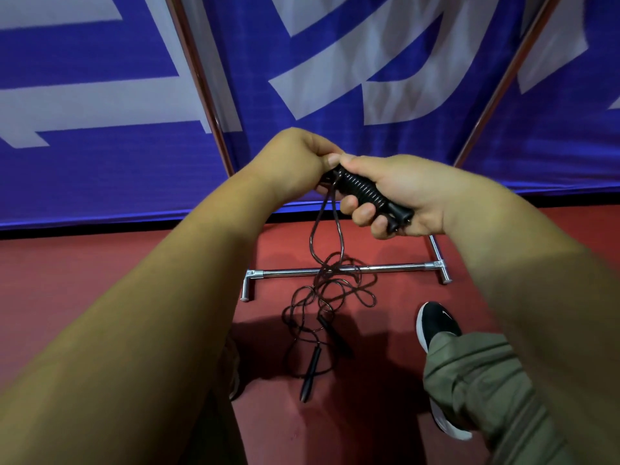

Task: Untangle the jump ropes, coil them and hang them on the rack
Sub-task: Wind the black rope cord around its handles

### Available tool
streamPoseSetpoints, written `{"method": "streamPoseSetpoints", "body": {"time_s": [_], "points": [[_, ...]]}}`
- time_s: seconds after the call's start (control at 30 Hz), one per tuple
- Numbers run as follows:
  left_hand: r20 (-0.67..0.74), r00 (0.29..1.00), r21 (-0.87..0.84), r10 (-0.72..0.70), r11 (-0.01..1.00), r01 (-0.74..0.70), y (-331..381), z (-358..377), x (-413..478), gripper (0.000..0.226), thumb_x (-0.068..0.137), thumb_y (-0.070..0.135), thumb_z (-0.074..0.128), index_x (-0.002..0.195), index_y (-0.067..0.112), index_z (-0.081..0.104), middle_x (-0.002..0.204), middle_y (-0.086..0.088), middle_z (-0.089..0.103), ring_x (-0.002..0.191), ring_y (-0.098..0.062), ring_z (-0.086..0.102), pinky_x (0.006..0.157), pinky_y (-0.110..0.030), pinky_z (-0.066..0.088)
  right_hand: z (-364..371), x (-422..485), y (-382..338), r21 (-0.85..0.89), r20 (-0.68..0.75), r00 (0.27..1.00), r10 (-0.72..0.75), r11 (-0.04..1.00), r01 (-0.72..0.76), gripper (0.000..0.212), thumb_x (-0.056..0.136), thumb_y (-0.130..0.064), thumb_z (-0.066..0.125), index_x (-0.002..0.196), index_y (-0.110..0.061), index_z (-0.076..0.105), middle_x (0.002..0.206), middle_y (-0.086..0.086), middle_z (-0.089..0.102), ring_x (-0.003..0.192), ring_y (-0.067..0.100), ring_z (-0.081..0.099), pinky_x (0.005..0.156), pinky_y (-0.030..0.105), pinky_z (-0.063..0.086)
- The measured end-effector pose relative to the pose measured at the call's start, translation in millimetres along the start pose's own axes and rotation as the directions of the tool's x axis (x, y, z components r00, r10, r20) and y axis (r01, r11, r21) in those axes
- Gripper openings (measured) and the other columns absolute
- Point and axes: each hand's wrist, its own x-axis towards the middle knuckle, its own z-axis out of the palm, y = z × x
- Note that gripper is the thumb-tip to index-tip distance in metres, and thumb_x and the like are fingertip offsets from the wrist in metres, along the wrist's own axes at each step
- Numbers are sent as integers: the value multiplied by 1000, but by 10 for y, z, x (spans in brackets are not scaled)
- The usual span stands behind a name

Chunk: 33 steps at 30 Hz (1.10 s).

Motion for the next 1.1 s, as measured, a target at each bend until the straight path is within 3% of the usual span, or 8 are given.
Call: {"method": "streamPoseSetpoints", "body": {"time_s": [0.1,0.27,0.4,0.63,0.77,0.9,0.97,1.1], "points": [[-4,1000,-2,-7,1000,7,32,38,-11,24,108,19,57,105,22,80,72,3,78,65,-1,70,67,-16,53,-40,-14,-19,-18,-30,1000,8,1000,-8,55,105,-60,53,136,-15,63,74,-5,51,54,2,39,39,14,29],[-14,999,-50,29,998,-30,24,23,-8,24,108,19,56,105,17,80,78,-5,79,77,-16,70,90,-37,60,-96,-38,11,280,156,986,63,954,-106,42,103,-57,55,101,-16,58,76,-9,45,49,-1,36,34,10,25],[-34,998,-148,46,988,-51,-6,6,-6,24,108,17,57,106,12,80,74,-5,76,69,-12,67,77,-27,59,-113,-34,46,445,303,952,30,880,-170,42,102,-55,59,102,-13,61,78,-10,45,48,1,44,37,11,32],[-30,998,-39,48,998,-49,-25,37,-2,24,109,19,55,108,16,78,87,-8,80,81,-22,75,85,-31,60,-102,-67,-20,192,167,982,86,974,-118,42,101,-64,54,113,-23,58,80,-10,50,57,0,45,47,17,38],[24,999,-34,21,999,-20,-58,101,26,24,110,19,53,110,9,75,91,-14,78,71,-10,69,80,-30,61,-139,-64,-30,32,48,993,106,994,-108,39,105,-60,52,120,-25,61,76,-7,48,56,3,38,44,16,28],[68,996,-256,-59,964,74,-86,133,56,35,111,29,52,114,-1,71,97,-17,79,79,-14,75,82,-31,62,-131,-29,1,34,-53,998,45,998,-44,33,106,-57,52,105,-25,60,73,-7,47,52,3,32,39,15,19],[167,971,-412,-169,883,224,-125,115,99,55,110,44,51,125,-6,65,114,-22,76,95,-21,78,92,-35,62,-148,-27,-6,31,-97,995,3,1000,0,34,105,-57,53,103,-24,58,73,-6,48,51,4,31,38,16,19],[520,829,-339,-206,841,421,-208,65,85,86,107,69,19,130,-3,59,117,-21,74,107,-32,70,94,-40,47,-185,-53,-58,23,-162,985,-66,997,70,35,104,-54,57,103,-20,61,73,-4,53,50,6,34,37,17,21]]}}
